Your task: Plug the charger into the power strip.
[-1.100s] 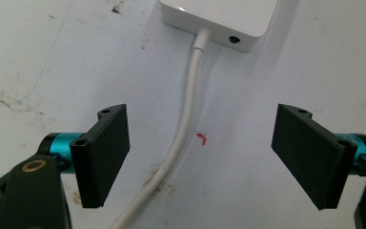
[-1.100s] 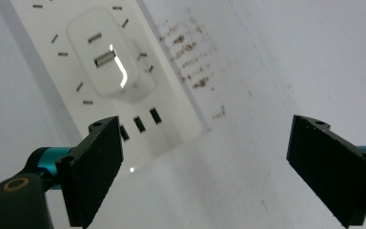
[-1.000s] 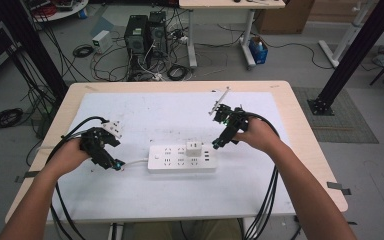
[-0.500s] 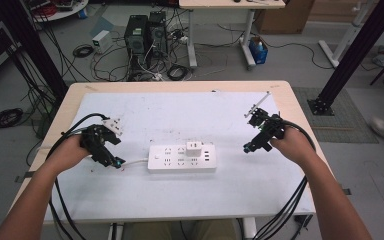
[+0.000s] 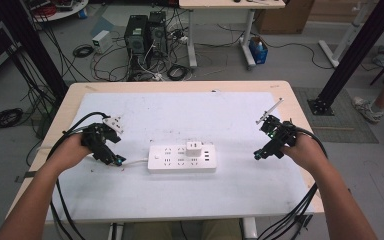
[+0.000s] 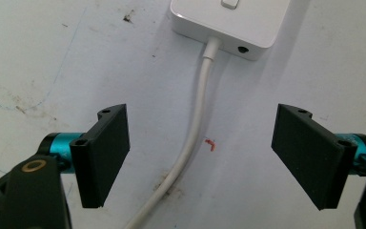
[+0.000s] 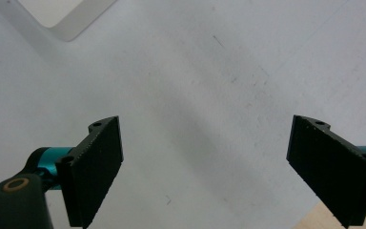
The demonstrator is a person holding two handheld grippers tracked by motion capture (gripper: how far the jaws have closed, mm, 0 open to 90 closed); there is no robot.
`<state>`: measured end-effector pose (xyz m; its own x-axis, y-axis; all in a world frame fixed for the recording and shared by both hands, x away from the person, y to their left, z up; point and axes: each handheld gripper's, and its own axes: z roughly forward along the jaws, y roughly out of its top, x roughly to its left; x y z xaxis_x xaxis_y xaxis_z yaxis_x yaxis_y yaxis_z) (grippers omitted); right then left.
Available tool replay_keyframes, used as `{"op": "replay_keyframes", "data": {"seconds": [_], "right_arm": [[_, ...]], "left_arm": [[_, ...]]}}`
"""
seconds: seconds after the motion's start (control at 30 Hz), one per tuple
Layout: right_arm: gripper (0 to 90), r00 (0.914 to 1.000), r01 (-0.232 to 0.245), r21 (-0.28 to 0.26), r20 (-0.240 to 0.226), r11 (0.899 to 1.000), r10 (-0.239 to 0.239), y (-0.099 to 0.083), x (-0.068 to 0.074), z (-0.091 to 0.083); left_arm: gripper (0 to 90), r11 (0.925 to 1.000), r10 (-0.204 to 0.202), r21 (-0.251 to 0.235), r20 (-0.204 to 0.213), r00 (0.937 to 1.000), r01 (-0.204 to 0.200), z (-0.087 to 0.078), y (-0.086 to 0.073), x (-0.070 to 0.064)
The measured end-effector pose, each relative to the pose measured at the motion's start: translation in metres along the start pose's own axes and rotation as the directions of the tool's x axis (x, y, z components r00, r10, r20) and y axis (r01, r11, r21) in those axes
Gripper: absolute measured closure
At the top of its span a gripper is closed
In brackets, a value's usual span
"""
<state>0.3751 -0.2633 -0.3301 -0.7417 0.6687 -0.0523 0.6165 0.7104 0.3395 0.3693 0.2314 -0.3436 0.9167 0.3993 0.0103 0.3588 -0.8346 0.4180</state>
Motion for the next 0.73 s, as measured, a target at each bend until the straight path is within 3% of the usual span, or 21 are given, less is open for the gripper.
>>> {"op": "replay_keyframes", "data": {"seconds": [0.73], "right_arm": [[11.4, 0.9998, 0.019, -0.005, -0.002, 1.000, -0.019, -0.0041, 0.0074, 0.0025]], "left_arm": [[20.6, 0.9999, 0.002, 0.011, -0.022, 0.9998, -0.002, -0.0021, -0.0032, -0.0062]]}}
